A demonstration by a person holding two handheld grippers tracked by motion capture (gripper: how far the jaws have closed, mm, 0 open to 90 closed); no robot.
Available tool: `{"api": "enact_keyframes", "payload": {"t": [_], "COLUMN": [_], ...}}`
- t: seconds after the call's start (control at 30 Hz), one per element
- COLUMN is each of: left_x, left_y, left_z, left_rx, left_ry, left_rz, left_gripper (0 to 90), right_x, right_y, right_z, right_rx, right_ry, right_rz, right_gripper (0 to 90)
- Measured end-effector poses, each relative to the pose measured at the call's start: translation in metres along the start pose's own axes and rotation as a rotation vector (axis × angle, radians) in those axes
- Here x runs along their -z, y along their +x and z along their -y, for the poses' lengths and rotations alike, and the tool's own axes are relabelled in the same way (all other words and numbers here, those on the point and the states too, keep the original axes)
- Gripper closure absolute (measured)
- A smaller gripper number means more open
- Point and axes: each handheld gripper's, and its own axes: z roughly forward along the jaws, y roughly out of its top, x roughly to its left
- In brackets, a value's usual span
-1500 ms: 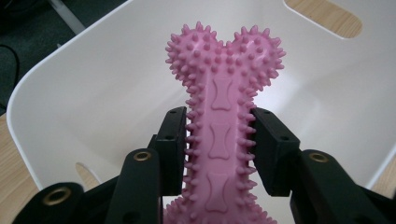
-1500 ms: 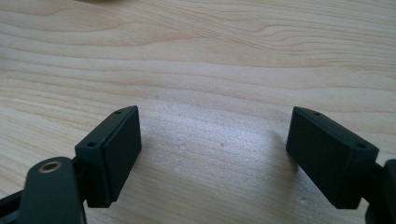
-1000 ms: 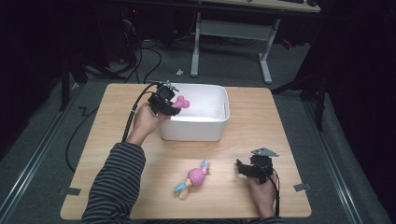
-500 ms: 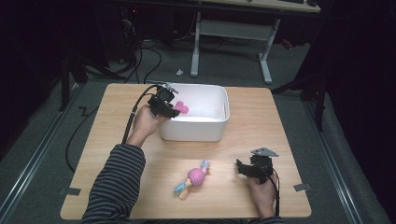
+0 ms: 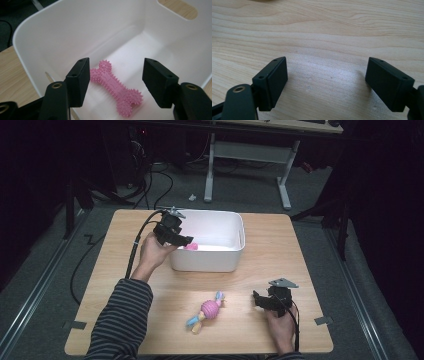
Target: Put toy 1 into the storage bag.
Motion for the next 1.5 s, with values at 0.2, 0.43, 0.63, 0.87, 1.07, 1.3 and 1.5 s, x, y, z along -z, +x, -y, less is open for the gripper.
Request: {"api": "enact_keyframes", "payload": {"t": [0.2,0.43,0.63,0.87,1.07,1.3,1.5], "left_x": [0.023,0.048,0.064,0.075,0.085,0.096,0.097], "left_y": [-0.002,-0.006,-0.004,-0.003,-0.004,-0.001,0.003], "left_z": [0.002,0.01,0.025,0.042,0.059,0.084,0.106], "left_rx": [-0.002,-0.01,0.012,0.039,0.058,0.086,0.136], "left_ry": [-0.066,-0.134,-0.172,-0.193,-0.214,-0.238,-0.253], "left_rz": [-0.003,-0.006,-0.024,-0.022,-0.023,-0.035,-0.035], "left_gripper": [36.3,35.7,35.4,34.7,34.0,33.6,33.6], "right_x": [0.0,0.0,0.0,0.0,0.0,0.0,0.0], "right_y": [0.0,0.0,0.0,0.0,0.0,0.0,0.0], "right_z": [0.0,0.0,0.0,0.0,0.0,0.0,0.0], "right_rx": [0.0,0.0,-0.001,0.0,-0.002,0.0,-0.003], "right_ry": [0.0,0.0,0.0,0.0,0.001,-0.001,0.0], "right_rz": [0.0,0.0,0.0,0.001,0.002,0.002,0.003], "right_gripper": [18.0,18.0,17.9,18.0,18.0,18.0,18.0]}}
